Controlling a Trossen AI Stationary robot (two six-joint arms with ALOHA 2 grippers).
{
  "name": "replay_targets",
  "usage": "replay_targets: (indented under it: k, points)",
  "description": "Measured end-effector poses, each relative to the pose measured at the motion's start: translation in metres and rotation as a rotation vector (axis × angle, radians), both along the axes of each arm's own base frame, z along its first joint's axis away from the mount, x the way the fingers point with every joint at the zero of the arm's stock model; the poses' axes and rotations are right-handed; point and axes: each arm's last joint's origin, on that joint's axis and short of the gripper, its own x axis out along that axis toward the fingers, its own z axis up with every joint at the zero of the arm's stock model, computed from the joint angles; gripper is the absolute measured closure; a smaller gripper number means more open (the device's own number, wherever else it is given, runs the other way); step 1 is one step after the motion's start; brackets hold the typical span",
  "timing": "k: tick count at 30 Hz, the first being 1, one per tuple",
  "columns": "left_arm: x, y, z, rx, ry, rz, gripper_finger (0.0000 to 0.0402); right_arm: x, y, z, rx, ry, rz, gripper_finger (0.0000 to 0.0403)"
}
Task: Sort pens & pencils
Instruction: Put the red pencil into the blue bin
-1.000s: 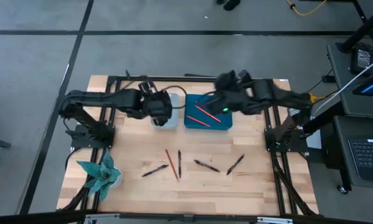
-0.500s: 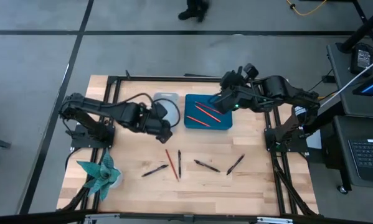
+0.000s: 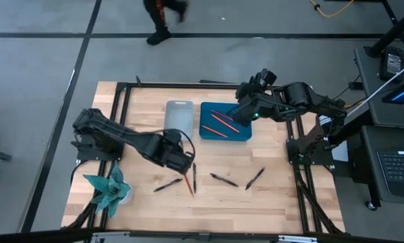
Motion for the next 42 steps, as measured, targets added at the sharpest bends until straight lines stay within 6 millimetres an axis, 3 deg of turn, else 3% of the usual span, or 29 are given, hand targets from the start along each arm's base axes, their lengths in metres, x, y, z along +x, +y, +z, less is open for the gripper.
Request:
replay_targets:
  k: [6, 13, 23, 34, 42]
  points:
    - [0.012, -0.005, -0.024, -0.109, 0.073, 0.145, 0.0401, -0.005, -0.001, 0.003, -0.019, 0.020, 0.027, 0.0310]
    - [0.017, -0.004, -0.035, -0.116, 0.080, 0.283, 0.0401, -0.026, -0.002, 0.017, 0.000, -0.022, 0.053, 0.0310]
    - [0.019, -0.007, -0.038, -0.183, 0.134, 0.221, 0.0401, -0.054, -0.006, 0.033, 0.001, -0.076, 0.072, 0.0310]
    - [0.030, -0.010, -0.038, -0.232, 0.043, 0.179, 0.0401, -0.056, -0.005, 0.033, 0.025, -0.062, 0.114, 0.0310]
    - [0.031, -0.009, -0.039, -0.233, 0.013, 0.265, 0.0401, -0.055, -0.004, 0.032, 0.048, -0.064, 0.127, 0.0310]
